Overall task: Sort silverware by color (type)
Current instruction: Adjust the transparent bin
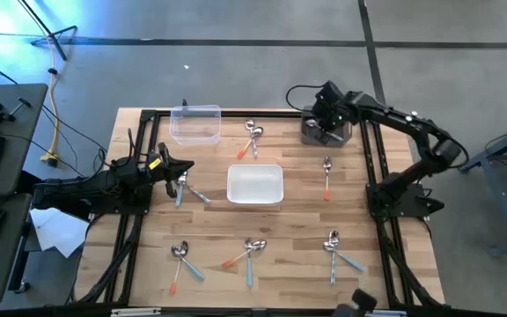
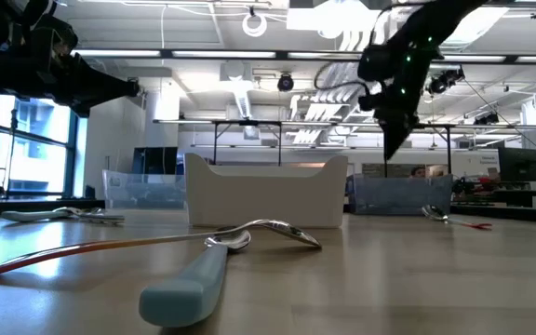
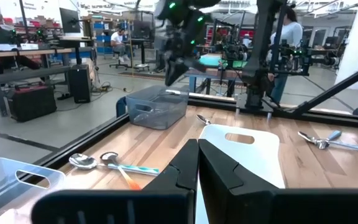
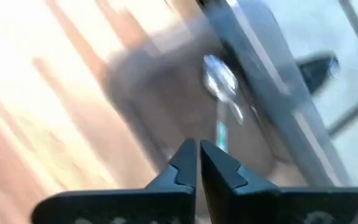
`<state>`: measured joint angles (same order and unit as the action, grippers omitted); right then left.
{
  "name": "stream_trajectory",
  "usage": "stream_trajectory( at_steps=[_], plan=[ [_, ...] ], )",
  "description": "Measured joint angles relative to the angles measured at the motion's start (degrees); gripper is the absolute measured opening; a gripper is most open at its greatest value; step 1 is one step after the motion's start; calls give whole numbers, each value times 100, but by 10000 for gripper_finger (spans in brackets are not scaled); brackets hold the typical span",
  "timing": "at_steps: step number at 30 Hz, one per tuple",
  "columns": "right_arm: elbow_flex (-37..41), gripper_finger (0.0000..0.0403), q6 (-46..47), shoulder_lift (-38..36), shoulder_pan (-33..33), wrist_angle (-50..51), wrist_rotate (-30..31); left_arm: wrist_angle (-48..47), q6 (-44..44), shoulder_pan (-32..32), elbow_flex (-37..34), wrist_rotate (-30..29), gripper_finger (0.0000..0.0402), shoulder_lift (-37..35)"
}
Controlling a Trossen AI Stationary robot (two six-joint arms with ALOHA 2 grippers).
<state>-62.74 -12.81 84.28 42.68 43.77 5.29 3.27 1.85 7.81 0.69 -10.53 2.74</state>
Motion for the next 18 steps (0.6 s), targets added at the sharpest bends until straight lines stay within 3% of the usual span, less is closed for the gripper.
stream_trajectory(
  at_steps=[5, 12, 18],
  plan=[
    [882, 1, 862, -577, -970, -1216, -51, 0, -49, 0, 0, 7, 3, -2],
    [1979, 1, 1903, -1150, -2337, -3396, 577, -40, 209, 2, 0, 0, 3, -2],
    [2136, 0, 2277, -1165, -2991, -3777, 826, -112, 240, 4, 0, -6, 3, -2]
  ],
)
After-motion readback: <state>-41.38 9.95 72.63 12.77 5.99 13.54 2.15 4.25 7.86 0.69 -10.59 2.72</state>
